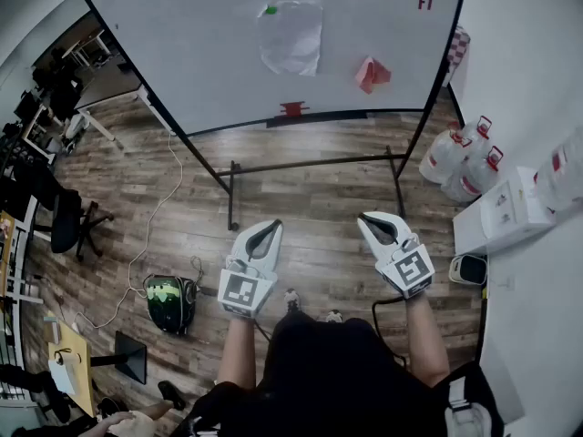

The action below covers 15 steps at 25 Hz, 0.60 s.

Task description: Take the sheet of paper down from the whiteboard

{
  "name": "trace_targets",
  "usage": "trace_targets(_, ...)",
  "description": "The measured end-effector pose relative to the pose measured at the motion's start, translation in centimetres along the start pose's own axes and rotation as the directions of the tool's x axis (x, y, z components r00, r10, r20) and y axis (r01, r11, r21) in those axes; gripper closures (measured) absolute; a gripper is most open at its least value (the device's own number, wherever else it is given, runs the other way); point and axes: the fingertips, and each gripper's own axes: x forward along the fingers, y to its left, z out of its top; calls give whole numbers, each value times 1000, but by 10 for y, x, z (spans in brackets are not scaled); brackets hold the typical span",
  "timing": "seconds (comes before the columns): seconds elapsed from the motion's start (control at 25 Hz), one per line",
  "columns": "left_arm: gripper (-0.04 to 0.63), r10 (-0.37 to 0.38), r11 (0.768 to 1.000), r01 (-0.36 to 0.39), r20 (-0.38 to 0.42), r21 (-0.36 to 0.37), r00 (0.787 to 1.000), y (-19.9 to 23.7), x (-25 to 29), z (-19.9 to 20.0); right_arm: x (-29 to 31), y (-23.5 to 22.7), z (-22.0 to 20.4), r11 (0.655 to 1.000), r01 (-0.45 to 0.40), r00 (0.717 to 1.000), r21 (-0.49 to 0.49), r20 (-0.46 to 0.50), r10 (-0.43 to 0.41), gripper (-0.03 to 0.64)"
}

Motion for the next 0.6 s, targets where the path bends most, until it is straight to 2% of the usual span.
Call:
trace_targets(0.16, 586, -4, 1000, 4, -6, -13, 1000, 0, 1, -3, 0, 0, -3, 1000, -6, 1000, 9, -12, 6, 614)
trace_targets(0.32, 586, 2, 1000, -1, -16, 10, 1000, 0, 4, -8, 1, -2, -3, 1000, -22, 1000, 9, -3, 22, 613)
trace_targets(0.6, 586, 15, 1000, -15, -19, 9, 1000, -1, 4, -12, -1, -7, -6, 1000, -12, 1000, 7, -4, 12, 613)
